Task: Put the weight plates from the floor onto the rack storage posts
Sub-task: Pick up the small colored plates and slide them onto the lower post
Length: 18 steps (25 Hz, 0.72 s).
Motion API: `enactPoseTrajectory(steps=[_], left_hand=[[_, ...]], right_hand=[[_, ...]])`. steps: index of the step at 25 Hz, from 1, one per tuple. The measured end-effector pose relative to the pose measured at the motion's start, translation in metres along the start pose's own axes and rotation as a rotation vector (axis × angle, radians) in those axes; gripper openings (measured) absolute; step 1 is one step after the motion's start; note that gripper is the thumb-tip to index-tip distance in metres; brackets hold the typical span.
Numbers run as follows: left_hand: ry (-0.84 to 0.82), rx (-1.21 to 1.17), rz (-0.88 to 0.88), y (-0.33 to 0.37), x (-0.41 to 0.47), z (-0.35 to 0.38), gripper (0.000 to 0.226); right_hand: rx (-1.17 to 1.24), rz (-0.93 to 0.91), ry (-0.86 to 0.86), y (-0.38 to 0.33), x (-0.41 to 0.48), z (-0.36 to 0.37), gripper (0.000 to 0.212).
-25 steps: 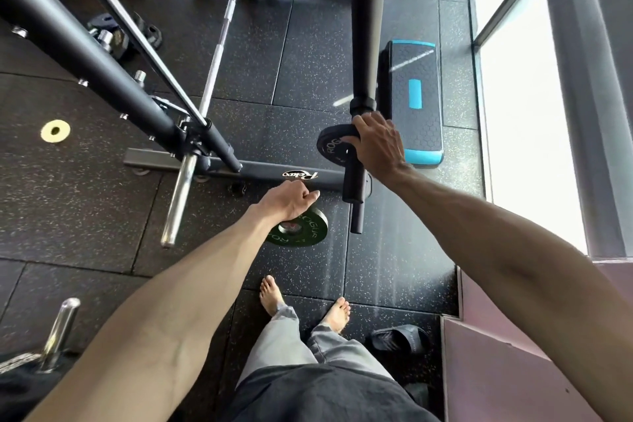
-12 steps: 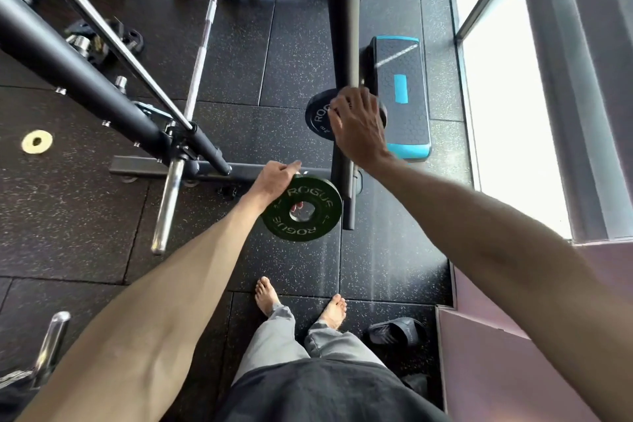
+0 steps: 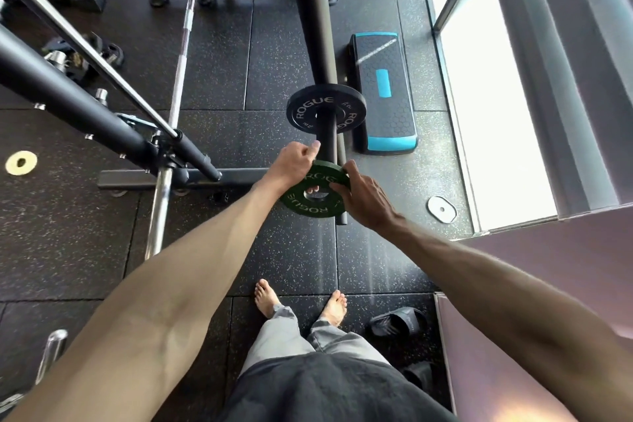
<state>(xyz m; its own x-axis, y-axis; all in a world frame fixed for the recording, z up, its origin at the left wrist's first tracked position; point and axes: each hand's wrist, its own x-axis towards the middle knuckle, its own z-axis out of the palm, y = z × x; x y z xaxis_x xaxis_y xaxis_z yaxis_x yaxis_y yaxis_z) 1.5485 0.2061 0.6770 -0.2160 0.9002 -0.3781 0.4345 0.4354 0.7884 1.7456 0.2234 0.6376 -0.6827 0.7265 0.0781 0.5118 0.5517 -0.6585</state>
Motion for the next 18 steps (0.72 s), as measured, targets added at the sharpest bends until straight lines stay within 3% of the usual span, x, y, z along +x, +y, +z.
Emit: enactPoseTrajectory(steps=[6,12,18], left_hand=[[0.17,0.206,0.18,-0.003,-0.01,0.016,0.06],[0.17,0.632,0.399,-0.02,-0.025,0.014,0.059],[0.103,0.66,0.426,-0.033,-0.026,-0.006,0.052]], right_hand=[[-0.126,-0.055,0.014,0.01,-0.005,-0.005,0.024],[-0.225,-0.08,0.101,0.01,-0.004,0.0,0.023],[-0.432,-0.122,0.096,0.02,0.047,-0.007,0.026]])
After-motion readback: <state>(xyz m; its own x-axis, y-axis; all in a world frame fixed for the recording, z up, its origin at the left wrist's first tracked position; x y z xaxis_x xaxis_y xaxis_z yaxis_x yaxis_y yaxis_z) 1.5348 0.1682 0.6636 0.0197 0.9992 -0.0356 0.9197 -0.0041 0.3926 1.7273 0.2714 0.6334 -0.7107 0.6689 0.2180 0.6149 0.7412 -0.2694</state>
